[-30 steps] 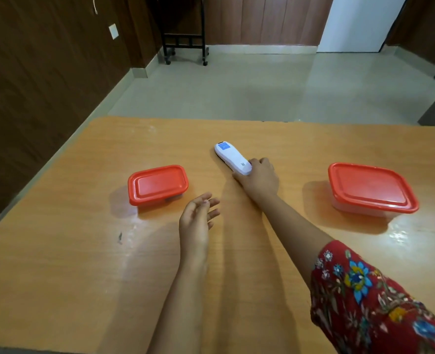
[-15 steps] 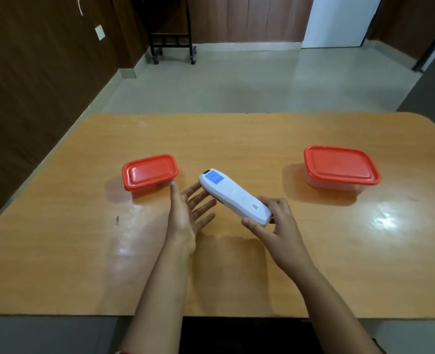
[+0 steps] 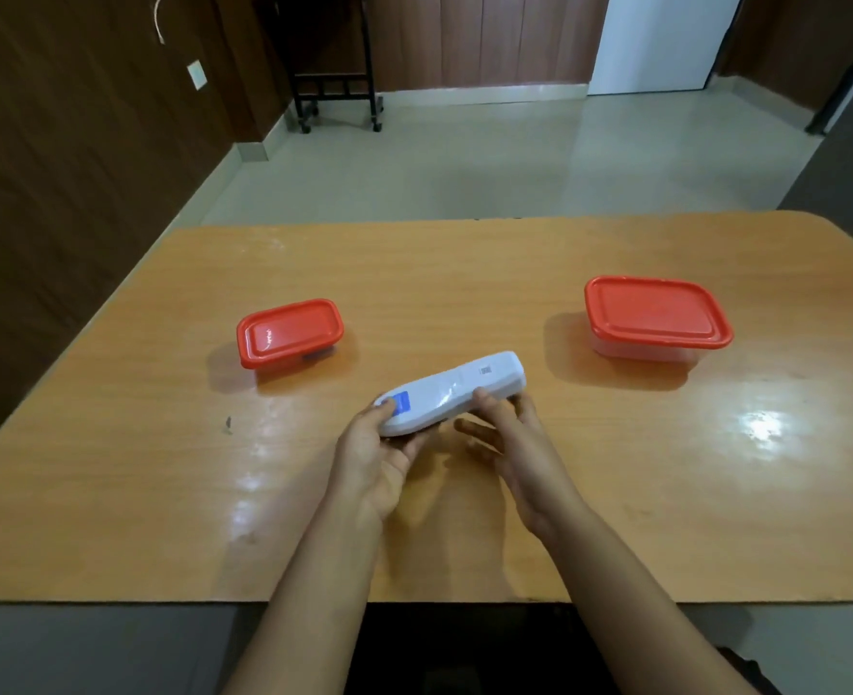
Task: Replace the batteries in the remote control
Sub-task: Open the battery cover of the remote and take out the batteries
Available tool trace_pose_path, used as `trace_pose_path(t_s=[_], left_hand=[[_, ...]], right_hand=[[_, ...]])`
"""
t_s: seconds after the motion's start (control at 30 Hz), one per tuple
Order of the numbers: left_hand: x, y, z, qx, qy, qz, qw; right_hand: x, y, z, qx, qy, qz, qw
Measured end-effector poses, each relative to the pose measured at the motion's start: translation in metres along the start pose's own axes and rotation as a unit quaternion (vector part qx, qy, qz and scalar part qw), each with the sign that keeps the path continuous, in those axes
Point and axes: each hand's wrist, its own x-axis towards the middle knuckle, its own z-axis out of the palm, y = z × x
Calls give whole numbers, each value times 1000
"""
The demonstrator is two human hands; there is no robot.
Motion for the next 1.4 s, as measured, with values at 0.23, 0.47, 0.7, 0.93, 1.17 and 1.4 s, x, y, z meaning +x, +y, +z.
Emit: trace_pose_path(t_s=[0.23, 0.47, 0.7, 0.93, 1.17, 1.4], left_hand=[[5, -1, -7, 230, 8, 55, 972], [7, 10, -14, 229, -1, 95, 969], [0, -2, -6, 294, -58, 16, 954], [0, -5, -4, 282, -52, 64, 956], [3, -7, -8, 299, -58, 116, 946], [5, -8, -6, 285, -31, 159, 945]], right_hand=[[8, -4, -9, 65, -16, 88, 994], [-1, -11, -8, -116, -118, 133, 977], [-13, -16, -5, -80, -223, 176, 955], [-11, -15, -7, -95, -214, 187, 954], [-15, -7, -3, -65, -209, 141, 965], [-16, -1, 3, -85, -162, 88, 979]])
